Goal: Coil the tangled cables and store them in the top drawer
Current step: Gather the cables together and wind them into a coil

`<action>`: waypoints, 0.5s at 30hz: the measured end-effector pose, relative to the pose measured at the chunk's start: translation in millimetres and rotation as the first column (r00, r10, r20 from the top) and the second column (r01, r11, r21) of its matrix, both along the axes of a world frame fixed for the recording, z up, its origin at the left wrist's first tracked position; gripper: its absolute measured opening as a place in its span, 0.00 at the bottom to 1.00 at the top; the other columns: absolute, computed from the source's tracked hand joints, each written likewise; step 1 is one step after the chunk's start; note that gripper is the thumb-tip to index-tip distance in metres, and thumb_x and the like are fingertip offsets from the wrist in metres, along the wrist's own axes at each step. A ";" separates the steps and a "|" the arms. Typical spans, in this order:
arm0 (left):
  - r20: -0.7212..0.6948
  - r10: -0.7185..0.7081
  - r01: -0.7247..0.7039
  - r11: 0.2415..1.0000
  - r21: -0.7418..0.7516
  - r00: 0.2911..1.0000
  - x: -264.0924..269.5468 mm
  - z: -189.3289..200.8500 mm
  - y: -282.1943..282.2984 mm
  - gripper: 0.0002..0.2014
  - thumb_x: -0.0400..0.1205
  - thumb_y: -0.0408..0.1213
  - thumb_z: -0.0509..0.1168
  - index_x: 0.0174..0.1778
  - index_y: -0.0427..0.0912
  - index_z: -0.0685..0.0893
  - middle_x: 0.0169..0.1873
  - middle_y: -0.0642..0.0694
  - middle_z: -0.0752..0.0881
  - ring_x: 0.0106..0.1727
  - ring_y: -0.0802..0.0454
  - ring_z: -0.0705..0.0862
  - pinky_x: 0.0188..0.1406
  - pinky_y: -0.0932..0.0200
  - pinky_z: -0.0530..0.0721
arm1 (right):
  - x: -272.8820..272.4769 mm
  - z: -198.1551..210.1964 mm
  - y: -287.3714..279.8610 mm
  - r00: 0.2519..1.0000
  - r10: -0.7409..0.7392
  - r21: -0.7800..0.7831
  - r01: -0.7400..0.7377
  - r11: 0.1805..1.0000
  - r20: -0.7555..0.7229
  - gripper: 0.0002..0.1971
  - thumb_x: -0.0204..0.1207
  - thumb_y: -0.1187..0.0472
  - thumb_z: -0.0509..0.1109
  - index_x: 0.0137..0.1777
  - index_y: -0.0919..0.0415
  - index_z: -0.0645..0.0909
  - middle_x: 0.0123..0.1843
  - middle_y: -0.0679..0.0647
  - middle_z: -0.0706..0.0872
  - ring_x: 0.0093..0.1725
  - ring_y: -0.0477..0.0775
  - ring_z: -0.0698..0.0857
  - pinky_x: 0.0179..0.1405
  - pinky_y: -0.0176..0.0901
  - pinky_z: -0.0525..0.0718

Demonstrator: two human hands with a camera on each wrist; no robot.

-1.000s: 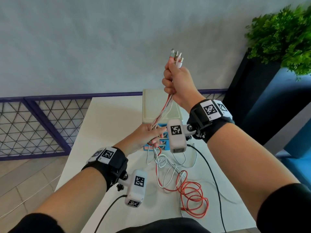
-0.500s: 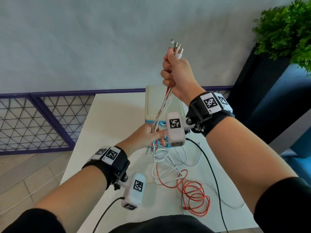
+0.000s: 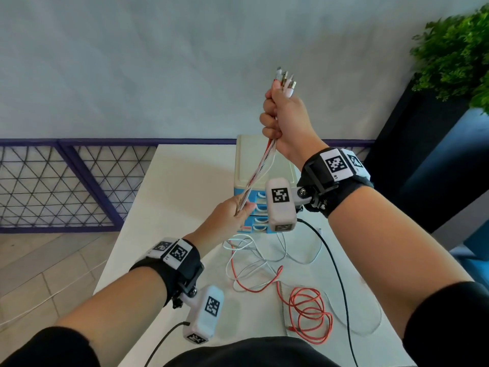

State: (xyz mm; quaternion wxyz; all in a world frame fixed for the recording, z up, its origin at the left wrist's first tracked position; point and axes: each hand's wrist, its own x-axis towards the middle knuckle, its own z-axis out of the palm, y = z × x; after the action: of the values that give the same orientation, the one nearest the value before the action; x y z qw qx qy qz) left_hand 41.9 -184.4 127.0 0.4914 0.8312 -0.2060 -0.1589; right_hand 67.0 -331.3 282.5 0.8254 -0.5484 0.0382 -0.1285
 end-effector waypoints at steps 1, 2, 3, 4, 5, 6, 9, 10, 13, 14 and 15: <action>0.061 0.008 -0.009 1.000 0.017 0.998 -0.4 -0.1 1.3 0.08 0.82 0.43 0.61 0.38 0.48 0.76 0.24 0.50 0.74 0.23 0.58 0.71 0.27 0.63 0.71 | -0.4 -0.3 -0.9 1.000 -0.004 0.006 0.004 1.000 -0.003 0.14 0.87 0.52 0.56 0.40 0.56 0.70 0.25 0.46 0.64 0.18 0.42 0.57 0.13 0.34 0.55; 0.096 0.003 -0.005 1.000 0.025 0.995 -0.1 -0.6 2.4 0.09 0.80 0.45 0.63 0.38 0.45 0.78 0.26 0.49 0.76 0.26 0.57 0.73 0.30 0.61 0.72 | -0.6 -0.5 -1.7 1.000 -0.008 0.012 0.009 1.000 -0.005 0.15 0.87 0.52 0.56 0.40 0.56 0.70 0.25 0.46 0.64 0.18 0.42 0.58 0.13 0.34 0.55; 0.087 -0.012 0.011 1.000 0.012 0.996 1.1 -3.5 4.3 0.11 0.78 0.46 0.64 0.37 0.42 0.79 0.27 0.47 0.77 0.27 0.55 0.74 0.33 0.59 0.73 | -0.8 -0.8 -2.4 1.000 -0.013 0.020 0.013 1.000 -0.007 0.15 0.87 0.52 0.56 0.39 0.56 0.70 0.24 0.46 0.64 0.18 0.42 0.58 0.13 0.34 0.55; 0.050 -0.033 0.034 0.999 -0.017 0.998 1.8 -6.4 5.9 0.13 0.77 0.47 0.66 0.35 0.40 0.79 0.26 0.48 0.78 0.28 0.56 0.76 0.34 0.57 0.74 | -0.7 -0.4 -3.5 1.000 -0.021 0.029 0.021 0.999 -0.004 0.15 0.87 0.52 0.56 0.39 0.56 0.70 0.24 0.45 0.64 0.18 0.42 0.58 0.12 0.34 0.55; 0.015 -0.055 0.055 0.998 -0.030 0.998 2.7 -10.7 8.0 0.14 0.76 0.47 0.67 0.32 0.40 0.79 0.24 0.51 0.78 0.26 0.58 0.77 0.33 0.58 0.75 | 0.0 0.7 -5.1 0.999 -0.032 0.040 0.031 0.999 0.004 0.15 0.87 0.52 0.56 0.39 0.56 0.70 0.24 0.45 0.64 0.17 0.42 0.58 0.12 0.34 0.55; -0.002 -0.074 0.074 0.997 -0.028 0.997 1.8 -14.6 10.1 0.15 0.77 0.47 0.68 0.30 0.42 0.77 0.21 0.55 0.76 0.24 0.60 0.75 0.31 0.60 0.73 | 1.0 2.3 -7.0 0.999 -0.044 0.053 0.043 0.998 0.013 0.15 0.87 0.52 0.56 0.39 0.56 0.70 0.23 0.45 0.64 0.17 0.42 0.58 0.12 0.33 0.55; -0.018 -0.109 0.109 0.994 0.008 0.994 -3.6 -24.9 14.8 0.18 0.83 0.49 0.62 0.29 0.46 0.72 0.21 0.57 0.67 0.22 0.60 0.64 0.28 0.61 0.65 | 3.0 5.9 -12.1 0.998 -0.062 0.079 0.061 0.995 0.016 0.15 0.87 0.51 0.56 0.39 0.56 0.70 0.23 0.45 0.64 0.17 0.42 0.57 0.12 0.34 0.54; -0.030 -0.115 0.115 0.993 0.019 0.993 -3.7 -28.6 14.3 0.18 0.83 0.51 0.60 0.29 0.46 0.72 0.22 0.56 0.66 0.22 0.60 0.64 0.29 0.61 0.65 | 2.7 4.9 -12.5 0.998 -0.064 0.082 0.063 0.995 0.013 0.15 0.87 0.51 0.56 0.39 0.56 0.70 0.23 0.45 0.64 0.17 0.42 0.58 0.12 0.34 0.54; -0.074 -0.161 0.165 0.984 0.061 0.984 0.5 -36.5 14.7 0.23 0.78 0.63 0.58 0.30 0.46 0.74 0.26 0.51 0.73 0.28 0.55 0.70 0.37 0.55 0.70 | 1.6 0.0 -9.6 0.999 -0.034 0.062 0.034 0.997 -0.001 0.15 0.87 0.51 0.57 0.40 0.56 0.70 0.24 0.45 0.64 0.17 0.42 0.58 0.12 0.33 0.55; -0.080 -0.188 0.194 0.977 0.085 0.979 4.7 -39.9 16.1 0.22 0.75 0.64 0.61 0.31 0.47 0.76 0.28 0.50 0.77 0.31 0.55 0.74 0.41 0.55 0.74 | 0.7 -1.1 -8.9 1.000 -0.015 0.048 0.016 0.999 -0.010 0.15 0.87 0.51 0.57 0.40 0.56 0.70 0.24 0.45 0.63 0.17 0.42 0.58 0.12 0.33 0.55; -0.103 -0.208 0.218 0.972 0.090 0.973 7.5 -39.0 17.6 0.20 0.72 0.63 0.65 0.35 0.48 0.79 0.33 0.52 0.82 0.36 0.56 0.80 0.48 0.55 0.78 | -0.8 -1.2 -8.9 1.000 0.005 0.032 -0.005 0.999 -0.022 0.15 0.87 0.50 0.57 0.40 0.55 0.70 0.24 0.45 0.63 0.18 0.41 0.58 0.11 0.33 0.55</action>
State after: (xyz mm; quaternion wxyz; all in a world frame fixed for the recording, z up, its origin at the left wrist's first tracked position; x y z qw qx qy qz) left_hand 49.4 -166.7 88.0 0.4380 0.8197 -0.2629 -0.2592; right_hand 66.2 -340.2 281.3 0.8339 -0.5367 0.0481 -0.1196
